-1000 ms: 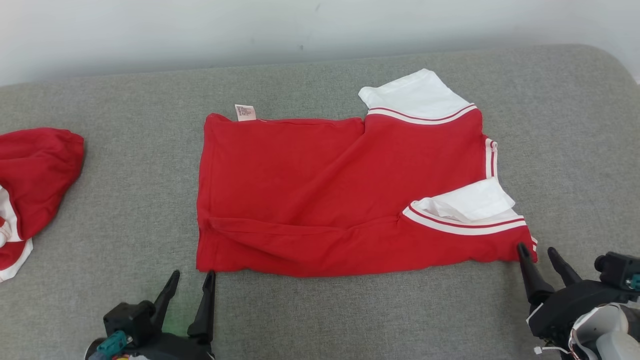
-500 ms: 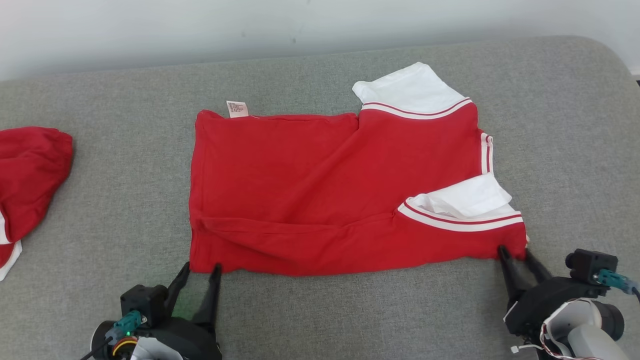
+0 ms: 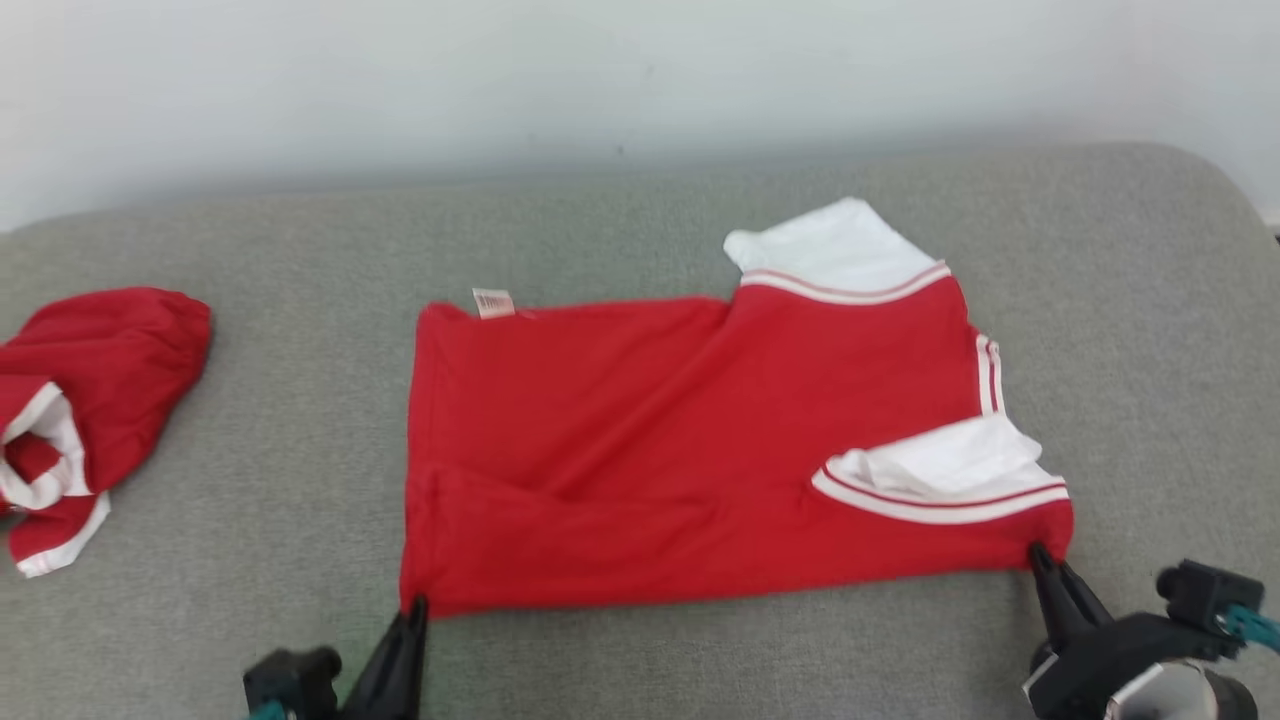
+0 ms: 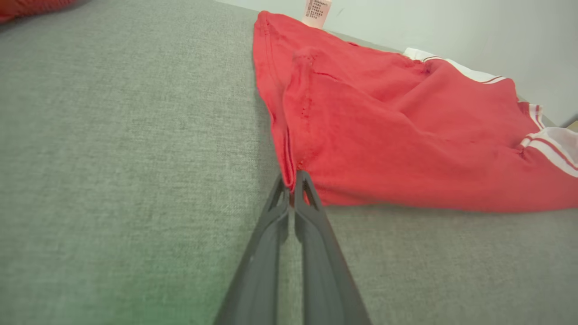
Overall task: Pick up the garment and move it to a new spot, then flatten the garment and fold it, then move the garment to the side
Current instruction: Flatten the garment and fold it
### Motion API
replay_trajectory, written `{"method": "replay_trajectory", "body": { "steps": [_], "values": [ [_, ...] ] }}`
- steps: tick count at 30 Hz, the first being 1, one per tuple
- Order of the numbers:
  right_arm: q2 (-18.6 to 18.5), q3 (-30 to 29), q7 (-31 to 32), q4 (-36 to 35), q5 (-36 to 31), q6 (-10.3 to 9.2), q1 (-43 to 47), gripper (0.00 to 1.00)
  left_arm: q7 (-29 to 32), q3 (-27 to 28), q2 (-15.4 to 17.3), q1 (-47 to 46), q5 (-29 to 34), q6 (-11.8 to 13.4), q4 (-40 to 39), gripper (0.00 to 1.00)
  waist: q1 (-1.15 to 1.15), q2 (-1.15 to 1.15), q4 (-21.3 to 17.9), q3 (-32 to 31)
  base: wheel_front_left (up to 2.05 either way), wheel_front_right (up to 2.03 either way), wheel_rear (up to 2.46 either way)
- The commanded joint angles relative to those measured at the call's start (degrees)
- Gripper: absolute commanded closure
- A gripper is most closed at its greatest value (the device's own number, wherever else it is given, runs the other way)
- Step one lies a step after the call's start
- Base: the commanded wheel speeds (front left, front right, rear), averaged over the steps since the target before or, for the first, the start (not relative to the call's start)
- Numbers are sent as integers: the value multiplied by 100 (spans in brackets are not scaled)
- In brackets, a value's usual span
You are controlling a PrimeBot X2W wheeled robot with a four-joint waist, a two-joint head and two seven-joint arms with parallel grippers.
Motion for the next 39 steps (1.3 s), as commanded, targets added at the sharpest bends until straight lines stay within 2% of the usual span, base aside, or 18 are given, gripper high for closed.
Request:
{"method": "replay_trajectory", "body": {
  "steps": [1,8,12,16,17,18,19,23,28,39],
  "values": [
    [-88,-40,14,-158,55,-14,187,100,-24,35,-16,203,34,45,-116,100,1,0,130,-171,0,0,0],
    [-258,-351,277,-868,153,-15,938,100,-24,207,-41,816,31,203,-545,100,1,0,186,-295,0,0,0],
    [-226,-719,542,-1339,164,-15,1508,100,-25,263,-74,1127,60,214,-683,100,1,0,230,-349,0,0,0],
    [-27,-1049,791,-1671,95,-15,1898,100,-26,288,-163,1305,131,189,-709,100,1,0,252,-410,0,0,0],
    [33,-1105,845,-1732,29,-15,1943,69,-25,285,-183,1318,156,187,-688,57,1,0,250,-425,0,0,0],
    [101,-1139,893,-1788,-36,-15,1962,11,-25,282,-187,1319,190,185,-668,0,1,0,243,-445,0,0,0],
    [158,-1151,938,-1850,-127,-15,1979,0,-25,272,-189,1309,239,187,-637,0,1,0,243,-458,0,0,0],
    [276,-1065,871,-2220,-627,-15,1875,0,-25,464,-269,1264,402,196,-738,0,1,0,210,-501,0,0,0],
    [496,-964,327,-2725,-1161,-15,1696,0,-26,988,-389,1257,730,242,-1233,0,1,0,227,-555,0,0,0],
    [783,-779,-645,-3018,-2011,-15,1420,0,-26,1779,-443,1170,1533,205,-2083,0,1,0,349,-705,0,0,0]
  ]
}}
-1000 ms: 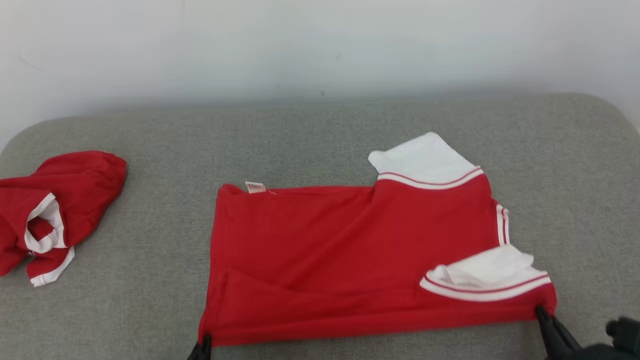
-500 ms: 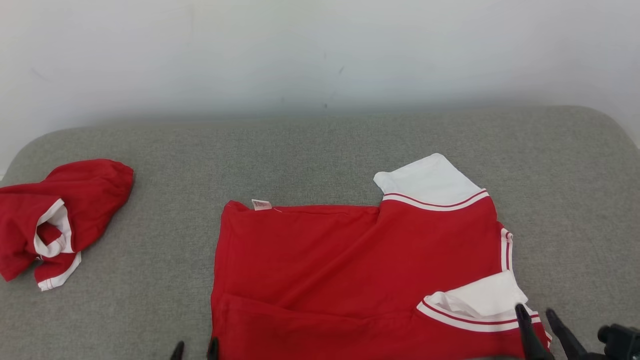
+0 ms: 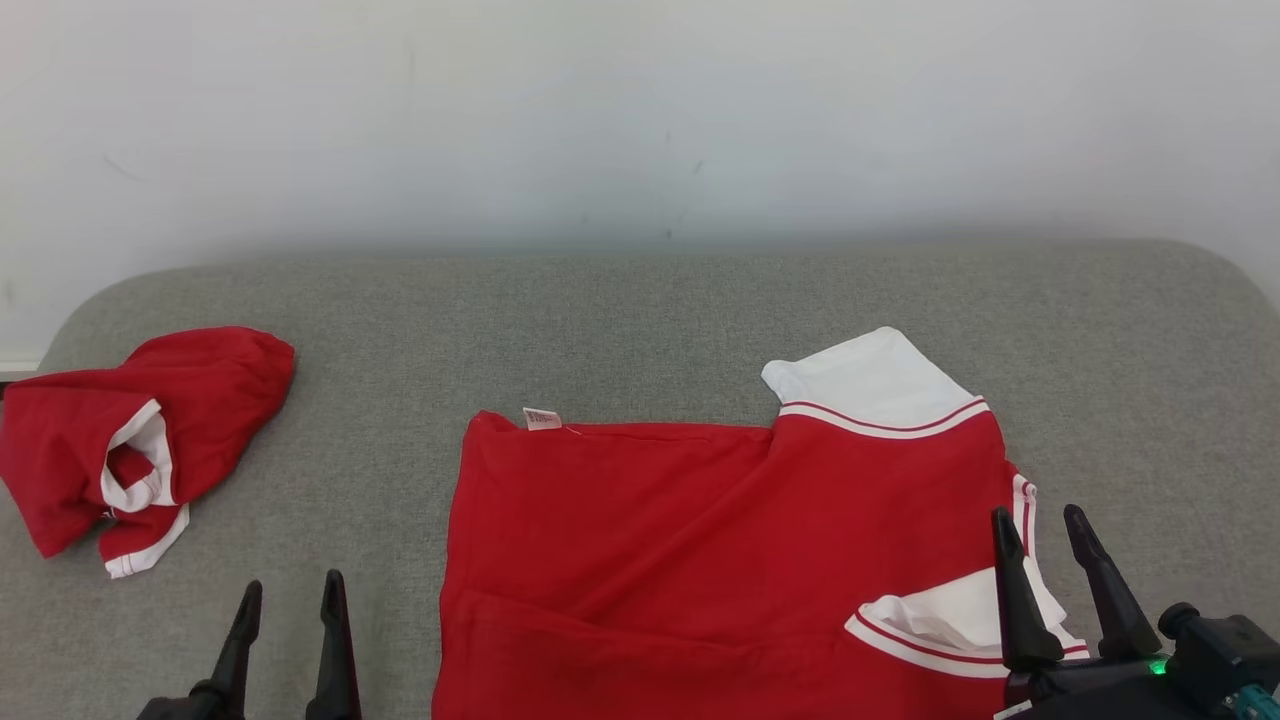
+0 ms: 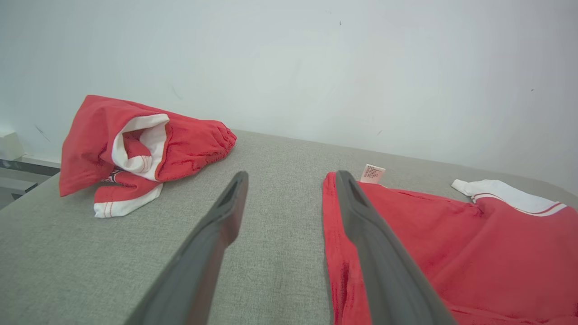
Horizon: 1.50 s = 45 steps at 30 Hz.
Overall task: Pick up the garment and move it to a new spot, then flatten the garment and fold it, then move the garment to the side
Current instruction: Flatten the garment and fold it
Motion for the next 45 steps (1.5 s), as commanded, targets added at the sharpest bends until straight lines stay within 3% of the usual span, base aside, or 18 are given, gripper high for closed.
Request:
{"method": "replay_trajectory", "body": {
  "steps": [1,18,29,35,39,45],
  "values": [
    [31,24,-87,-22,-173,-16,-23,0,-19,73,35,-67,167,-11,-95,0,0,0,34,-37,0,0,0],
    [325,-288,-207,-156,-848,-16,340,0,-20,243,48,471,439,-46,-413,0,0,0,25,-110,0,0,0],
    [321,-305,-127,-41,-667,-16,225,0,14,199,62,401,421,-58,-292,0,0,0,12,-55,0,0,0],
    [-93,-84,66,271,-538,-16,-726,0,386,126,353,-548,148,-321,-84,0,0,0,-77,292,0,0,0],
    [-477,111,245,819,-465,-16,-1789,0,874,-231,714,-1695,20,-509,182,0,0,0,-92,710,0,0,0],
    [-633,308,505,1830,-303,-16,-3172,0,1267,-700,992,-3070,-434,-569,636,0,0,0,-141,1275,0,0,0]
  ]
}}
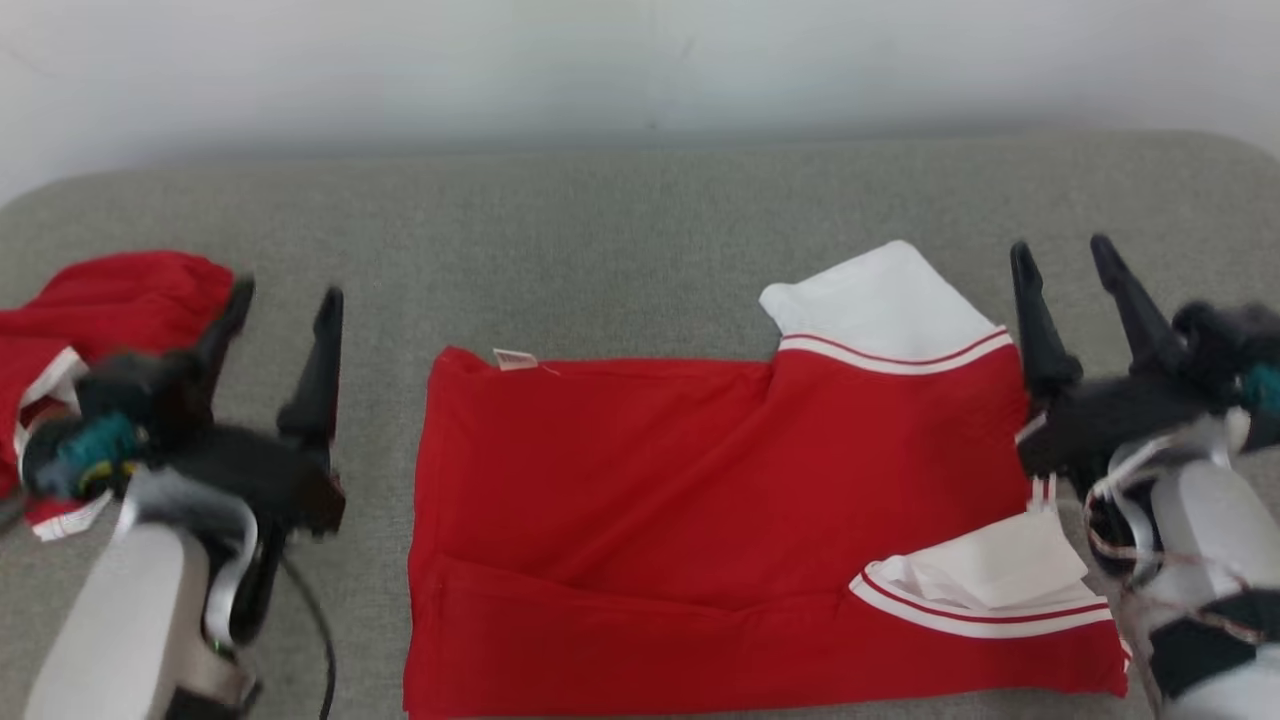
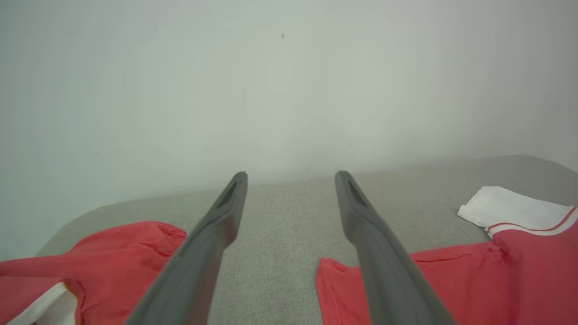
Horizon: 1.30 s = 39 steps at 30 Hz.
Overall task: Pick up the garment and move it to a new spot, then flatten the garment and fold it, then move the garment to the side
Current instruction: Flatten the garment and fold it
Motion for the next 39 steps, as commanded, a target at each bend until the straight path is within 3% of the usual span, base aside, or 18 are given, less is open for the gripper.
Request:
{"method": "replay_trajectory", "body": {
  "steps": [1,4,18,29,39],
  "values": [
    [-48,90,74,253,-10,-16,-323,0,118,-121,6,-305,-271,-37,140,0,-2,-1,-46,477,0,0,0],
    [-106,303,183,779,-21,-16,-919,0,415,-547,267,-834,-592,-21,377,0,-2,-1,-35,730,0,0,0],
    [-213,1090,772,2597,254,-16,-2678,0,2049,-2269,831,-2125,-2191,-24,1095,0,-2,-1,104,1292,0,0,0],
    [-162,1455,1376,3801,500,-16,-3571,0,2329,-2955,810,-2574,-2905,-25,1419,0,-2,-1,200,1546,0,0,0],
    [-78,1614,1400,4420,590,-16,-3992,0,2697,-3379,730,-2826,-3387,-24,1698,0,-2,-1,294,1684,0,0,0]
  ]
}}
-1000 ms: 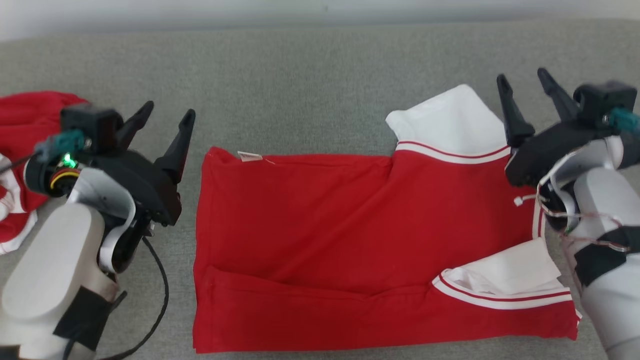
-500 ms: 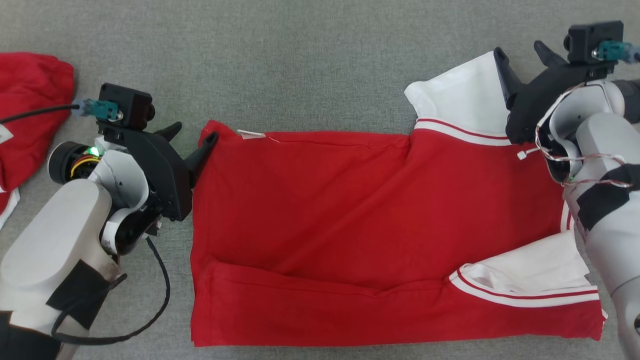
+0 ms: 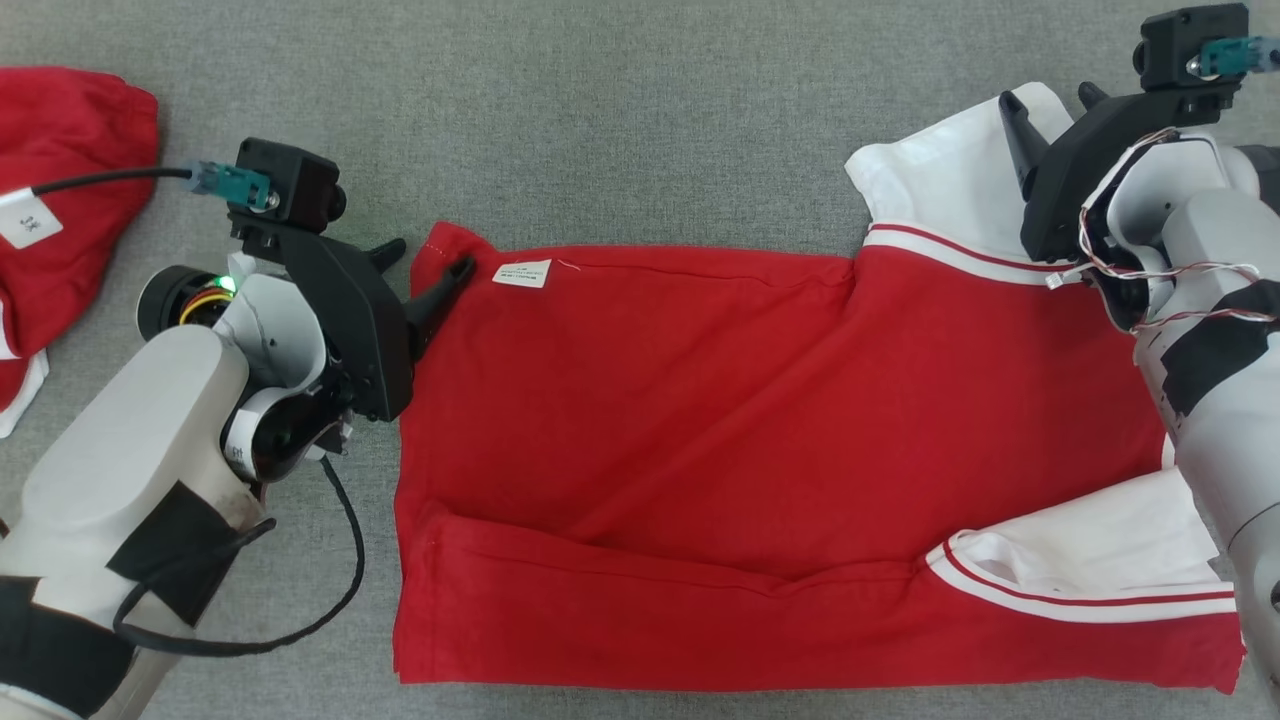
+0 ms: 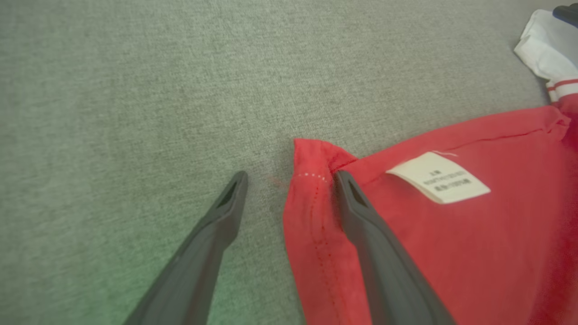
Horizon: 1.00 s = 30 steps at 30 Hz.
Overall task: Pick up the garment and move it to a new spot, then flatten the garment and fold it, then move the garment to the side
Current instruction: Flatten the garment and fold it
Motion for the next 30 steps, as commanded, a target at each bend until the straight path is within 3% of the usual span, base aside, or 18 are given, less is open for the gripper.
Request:
{"method": "replay_trajectory", "body": {
  "steps": [1,2,3,4,15,17,18,24,30],
  "values": [
    [-14,10,-12,121,43,-16,-111,0,39,-112,-40,-43,-52,15,51,0,0,-1,15,40,0,0,0],
    [-25,27,-3,174,23,-16,-148,0,7,-143,-28,-79,-59,15,43,10,0,-1,26,64,0,0,0],
    [-26,48,0,215,2,-16,-186,0,-19,-187,-17,-100,-89,15,38,60,0,-1,36,83,0,0,0],
    [-31,67,14,257,-18,-16,-226,0,-56,-228,-6,-128,-109,14,18,100,0,-1,49,109,0,0,0],
    [-26,97,549,607,-114,-16,-493,2,-482,-568,65,-358,-75,14,-177,100,0,-1,197,268,0,0,0],
    [-3,75,723,640,-116,-16,-543,88,-558,-608,80,-372,-93,14,-230,100,0,-1,207,254,0,0,0],
    [-1,69,804,651,-143,-16,-556,100,-585,-629,95,-363,-103,14,-239,100,0,-1,204,234,0,0,0],
    [80,-47,742,654,-199,-16,-655,100,-809,-636,155,-242,-218,14,-137,100,0,-1,103,32,0,0,0],
    [159,-5,56,464,-112,-16,-421,100,-1157,-498,143,-60,-284,102,151,100,0,-1,-51,-239,0,0,0]
  ]
}}
